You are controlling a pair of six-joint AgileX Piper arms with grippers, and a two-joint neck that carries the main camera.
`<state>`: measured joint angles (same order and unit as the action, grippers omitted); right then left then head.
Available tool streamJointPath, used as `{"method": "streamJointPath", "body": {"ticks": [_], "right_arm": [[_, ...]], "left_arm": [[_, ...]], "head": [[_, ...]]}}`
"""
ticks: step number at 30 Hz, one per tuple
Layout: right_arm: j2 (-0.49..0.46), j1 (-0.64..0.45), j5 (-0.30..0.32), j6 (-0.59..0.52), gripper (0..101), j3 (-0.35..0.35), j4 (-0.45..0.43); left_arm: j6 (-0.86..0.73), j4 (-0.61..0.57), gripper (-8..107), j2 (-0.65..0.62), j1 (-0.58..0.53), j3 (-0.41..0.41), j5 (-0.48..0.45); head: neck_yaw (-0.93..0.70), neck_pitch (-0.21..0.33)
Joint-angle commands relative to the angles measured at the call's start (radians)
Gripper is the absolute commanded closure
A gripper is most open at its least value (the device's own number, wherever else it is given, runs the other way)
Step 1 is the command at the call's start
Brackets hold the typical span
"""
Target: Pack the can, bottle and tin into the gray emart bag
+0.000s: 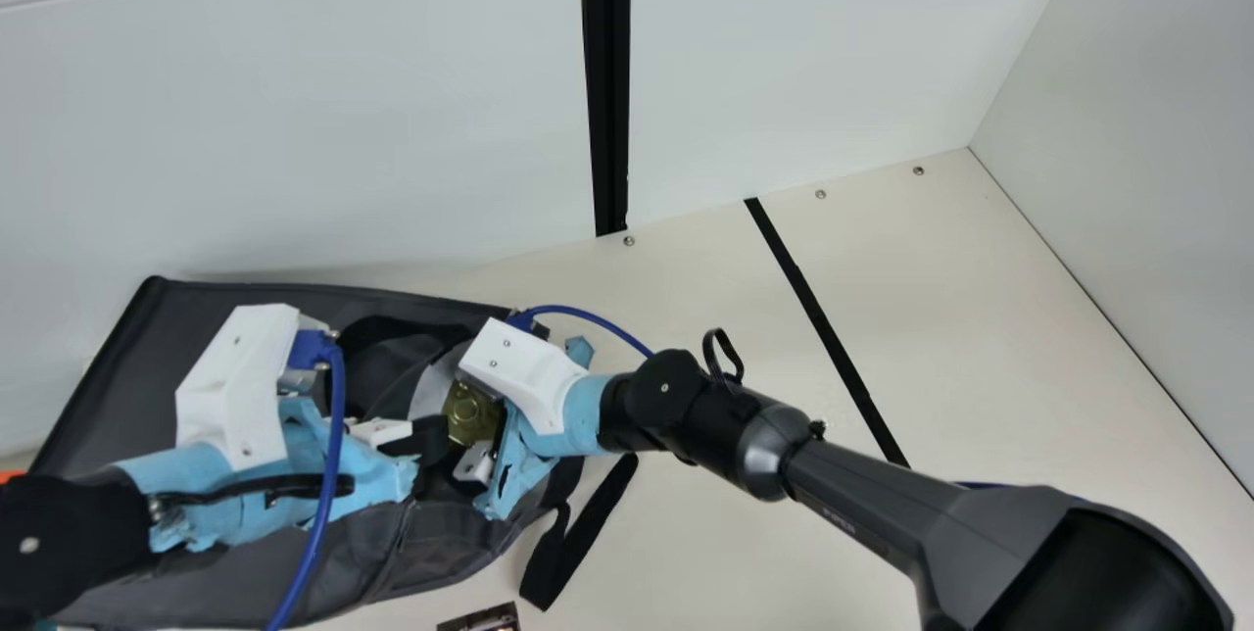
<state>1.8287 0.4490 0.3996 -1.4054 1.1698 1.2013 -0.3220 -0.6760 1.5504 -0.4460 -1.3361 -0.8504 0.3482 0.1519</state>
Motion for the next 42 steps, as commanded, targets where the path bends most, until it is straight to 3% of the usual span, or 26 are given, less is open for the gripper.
{"method": "streamJointPath", "body": {"ticks": [1,2,29,42], "right_arm": [[0.007,0.001,-0.006,-0.004,101,0.008,0.006],[0.011,0.002,-0.008,-0.006,101,0.013,0.010],[0.011,-0.017,-0.029,-0.047,11,0.016,0.092],[-0.017,-0.024,-0.021,-0.039,11,-0.007,0.096]], "left_arm": [[0.000,0.000,89,0.000,0.000,0.000,0.000],[0.000,0.000,89,0.000,0.000,0.000,0.000],[0.000,0.000,89,0.000,0.000,0.000,0.000],[0.000,0.000,89,0.000,0.000,0.000,0.000]], "head": [[0.001,0.023],[0.001,0.023],[0.001,0.023],[0.001,0.023]]}}
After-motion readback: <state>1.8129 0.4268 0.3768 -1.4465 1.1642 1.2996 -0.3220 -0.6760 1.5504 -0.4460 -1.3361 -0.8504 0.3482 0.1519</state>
